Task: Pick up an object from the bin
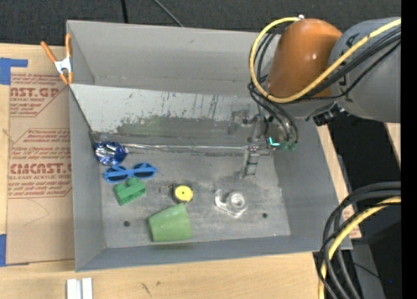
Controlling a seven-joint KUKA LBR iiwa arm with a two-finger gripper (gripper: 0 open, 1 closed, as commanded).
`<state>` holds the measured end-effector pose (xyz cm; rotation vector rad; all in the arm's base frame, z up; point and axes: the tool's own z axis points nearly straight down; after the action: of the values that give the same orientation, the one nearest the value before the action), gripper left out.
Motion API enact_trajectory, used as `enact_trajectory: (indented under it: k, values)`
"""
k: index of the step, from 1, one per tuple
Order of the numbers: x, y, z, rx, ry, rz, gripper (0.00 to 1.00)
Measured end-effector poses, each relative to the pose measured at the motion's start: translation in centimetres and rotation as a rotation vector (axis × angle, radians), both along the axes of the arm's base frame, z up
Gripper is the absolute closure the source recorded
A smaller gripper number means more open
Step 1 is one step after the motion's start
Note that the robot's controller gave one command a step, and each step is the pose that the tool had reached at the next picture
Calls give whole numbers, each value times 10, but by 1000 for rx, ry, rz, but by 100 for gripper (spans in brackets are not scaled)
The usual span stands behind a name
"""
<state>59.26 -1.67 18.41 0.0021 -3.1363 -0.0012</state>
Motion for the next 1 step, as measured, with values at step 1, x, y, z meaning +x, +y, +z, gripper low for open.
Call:
enact_trajectory:
  k: [1]
  values:
    - [-58, -10, -118, 0, 2, 94, 0]
